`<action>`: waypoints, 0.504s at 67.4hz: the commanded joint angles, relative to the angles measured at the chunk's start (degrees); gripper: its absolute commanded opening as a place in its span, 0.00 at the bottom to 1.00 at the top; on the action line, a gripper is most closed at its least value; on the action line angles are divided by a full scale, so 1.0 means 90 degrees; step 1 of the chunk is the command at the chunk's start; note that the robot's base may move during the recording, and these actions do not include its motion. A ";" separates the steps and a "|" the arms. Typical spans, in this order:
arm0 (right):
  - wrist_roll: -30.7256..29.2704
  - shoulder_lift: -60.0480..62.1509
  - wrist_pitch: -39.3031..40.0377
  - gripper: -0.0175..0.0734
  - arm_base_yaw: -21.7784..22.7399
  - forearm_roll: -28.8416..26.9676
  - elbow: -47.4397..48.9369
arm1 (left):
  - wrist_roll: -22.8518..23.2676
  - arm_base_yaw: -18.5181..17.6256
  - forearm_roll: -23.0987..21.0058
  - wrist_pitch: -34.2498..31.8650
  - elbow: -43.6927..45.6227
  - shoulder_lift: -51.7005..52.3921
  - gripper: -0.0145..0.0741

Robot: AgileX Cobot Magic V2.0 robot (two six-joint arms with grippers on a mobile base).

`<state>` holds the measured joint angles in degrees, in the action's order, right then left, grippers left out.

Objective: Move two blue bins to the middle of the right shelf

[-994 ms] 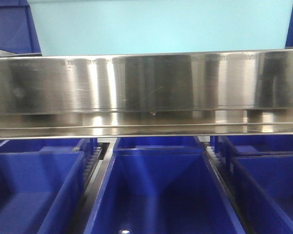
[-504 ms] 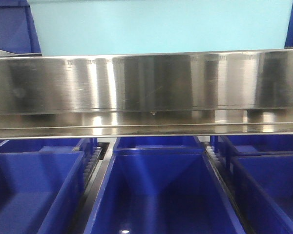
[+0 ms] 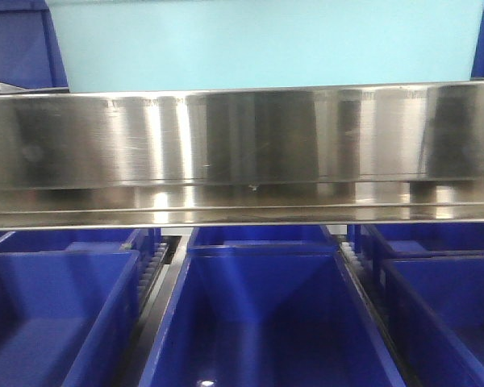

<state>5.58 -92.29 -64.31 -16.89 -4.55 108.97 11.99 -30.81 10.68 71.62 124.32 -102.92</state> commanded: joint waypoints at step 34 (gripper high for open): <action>-0.0051 -0.0033 -0.0317 0.71 -0.0028 -0.0165 0.0063 | -0.0081 -0.0026 -0.0112 -0.0184 0.0088 0.0000 0.63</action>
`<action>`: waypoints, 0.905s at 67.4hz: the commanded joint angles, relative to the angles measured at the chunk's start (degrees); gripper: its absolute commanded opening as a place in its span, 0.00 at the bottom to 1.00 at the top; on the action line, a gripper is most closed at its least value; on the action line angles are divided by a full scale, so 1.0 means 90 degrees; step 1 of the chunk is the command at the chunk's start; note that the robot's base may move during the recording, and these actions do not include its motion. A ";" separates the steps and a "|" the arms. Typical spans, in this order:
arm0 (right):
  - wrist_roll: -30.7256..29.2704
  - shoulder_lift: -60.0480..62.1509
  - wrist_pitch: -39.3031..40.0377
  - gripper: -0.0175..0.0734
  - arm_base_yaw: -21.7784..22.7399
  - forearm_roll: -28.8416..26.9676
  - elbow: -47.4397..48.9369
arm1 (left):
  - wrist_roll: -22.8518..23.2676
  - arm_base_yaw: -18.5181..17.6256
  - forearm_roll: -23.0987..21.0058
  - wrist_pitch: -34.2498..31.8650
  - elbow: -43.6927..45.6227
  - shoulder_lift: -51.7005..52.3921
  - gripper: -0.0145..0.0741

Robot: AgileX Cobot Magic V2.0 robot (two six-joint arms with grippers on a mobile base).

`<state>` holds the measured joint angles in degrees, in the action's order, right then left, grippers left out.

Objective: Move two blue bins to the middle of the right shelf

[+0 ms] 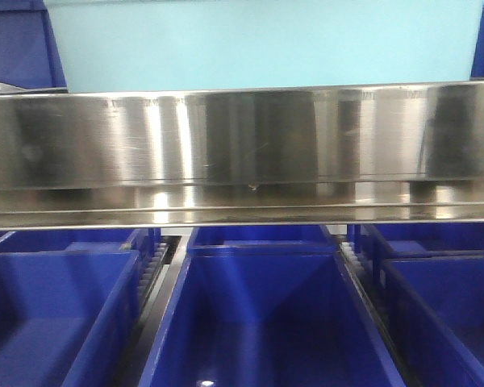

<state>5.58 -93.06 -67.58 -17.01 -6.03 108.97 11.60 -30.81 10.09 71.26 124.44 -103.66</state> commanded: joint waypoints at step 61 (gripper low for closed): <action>-0.0051 0.0261 -0.0060 0.81 -0.0015 -0.0026 -0.1228 | -0.0017 -0.0026 -0.0355 -0.0144 -0.1549 0.0434 0.78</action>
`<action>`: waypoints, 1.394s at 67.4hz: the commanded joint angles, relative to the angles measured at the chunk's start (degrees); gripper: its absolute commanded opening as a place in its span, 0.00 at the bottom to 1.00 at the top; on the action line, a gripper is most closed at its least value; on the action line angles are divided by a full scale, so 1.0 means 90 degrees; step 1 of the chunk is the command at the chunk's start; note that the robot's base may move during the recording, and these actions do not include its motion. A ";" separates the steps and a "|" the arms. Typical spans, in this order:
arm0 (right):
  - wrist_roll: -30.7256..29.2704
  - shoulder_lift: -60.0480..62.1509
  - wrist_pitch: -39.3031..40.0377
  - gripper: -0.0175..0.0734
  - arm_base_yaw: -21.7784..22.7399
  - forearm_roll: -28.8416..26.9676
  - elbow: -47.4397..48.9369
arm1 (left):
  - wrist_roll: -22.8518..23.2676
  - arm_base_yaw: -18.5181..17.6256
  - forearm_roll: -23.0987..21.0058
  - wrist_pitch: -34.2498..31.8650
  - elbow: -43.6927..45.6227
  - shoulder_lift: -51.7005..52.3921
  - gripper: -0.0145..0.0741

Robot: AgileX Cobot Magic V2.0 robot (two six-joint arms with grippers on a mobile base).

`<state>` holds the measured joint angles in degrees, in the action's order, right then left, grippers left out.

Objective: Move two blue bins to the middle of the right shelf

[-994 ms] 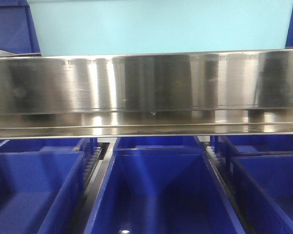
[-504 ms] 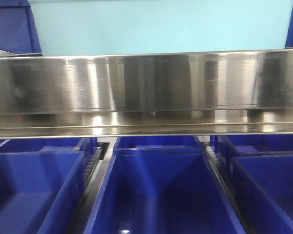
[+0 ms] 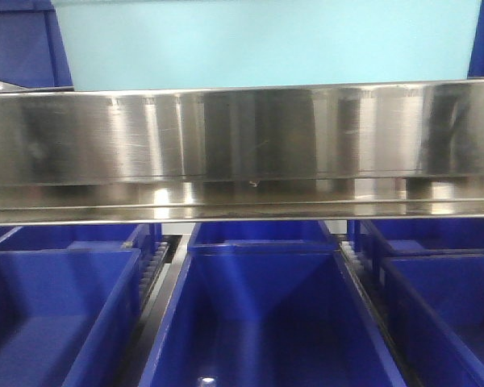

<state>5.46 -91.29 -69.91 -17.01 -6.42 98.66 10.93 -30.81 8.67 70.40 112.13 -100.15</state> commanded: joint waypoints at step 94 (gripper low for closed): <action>-0.0038 -0.0192 0.0368 0.02 -0.0038 -0.0048 -0.0694 | 0.0140 0.0345 -0.0866 -0.0048 -0.1089 0.0105 0.04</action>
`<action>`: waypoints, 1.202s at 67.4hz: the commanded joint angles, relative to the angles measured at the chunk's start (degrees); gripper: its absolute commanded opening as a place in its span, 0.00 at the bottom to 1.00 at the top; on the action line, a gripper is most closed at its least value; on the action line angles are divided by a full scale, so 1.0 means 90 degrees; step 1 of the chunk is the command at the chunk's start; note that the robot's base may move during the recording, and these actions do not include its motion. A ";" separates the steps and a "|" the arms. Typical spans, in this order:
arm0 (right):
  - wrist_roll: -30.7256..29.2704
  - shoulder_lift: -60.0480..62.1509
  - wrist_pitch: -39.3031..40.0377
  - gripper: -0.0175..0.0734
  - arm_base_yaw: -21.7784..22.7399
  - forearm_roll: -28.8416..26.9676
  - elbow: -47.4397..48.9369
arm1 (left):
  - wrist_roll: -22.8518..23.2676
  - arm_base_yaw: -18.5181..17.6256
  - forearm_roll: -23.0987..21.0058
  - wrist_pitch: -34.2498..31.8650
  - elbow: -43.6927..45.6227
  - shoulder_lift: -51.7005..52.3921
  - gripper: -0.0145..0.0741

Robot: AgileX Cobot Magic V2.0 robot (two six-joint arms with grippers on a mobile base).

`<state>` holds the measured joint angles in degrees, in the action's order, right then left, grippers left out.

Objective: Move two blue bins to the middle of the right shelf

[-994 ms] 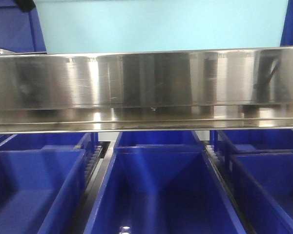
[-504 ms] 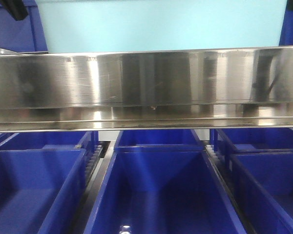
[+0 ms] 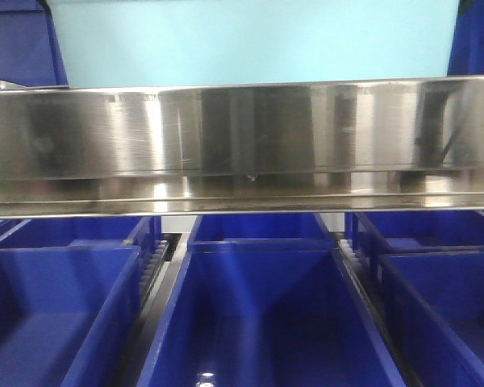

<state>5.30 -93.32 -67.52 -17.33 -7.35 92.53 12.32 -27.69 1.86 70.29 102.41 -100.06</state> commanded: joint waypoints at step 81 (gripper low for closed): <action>-0.0020 0.1892 0.2272 0.02 -0.0001 0.0055 0.0013 | -0.0014 -0.0002 -0.0300 -0.0273 0.1104 0.1276 0.04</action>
<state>6.06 -77.78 -53.20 -17.44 -7.36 91.86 13.06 -27.69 0.00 70.67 111.29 -89.96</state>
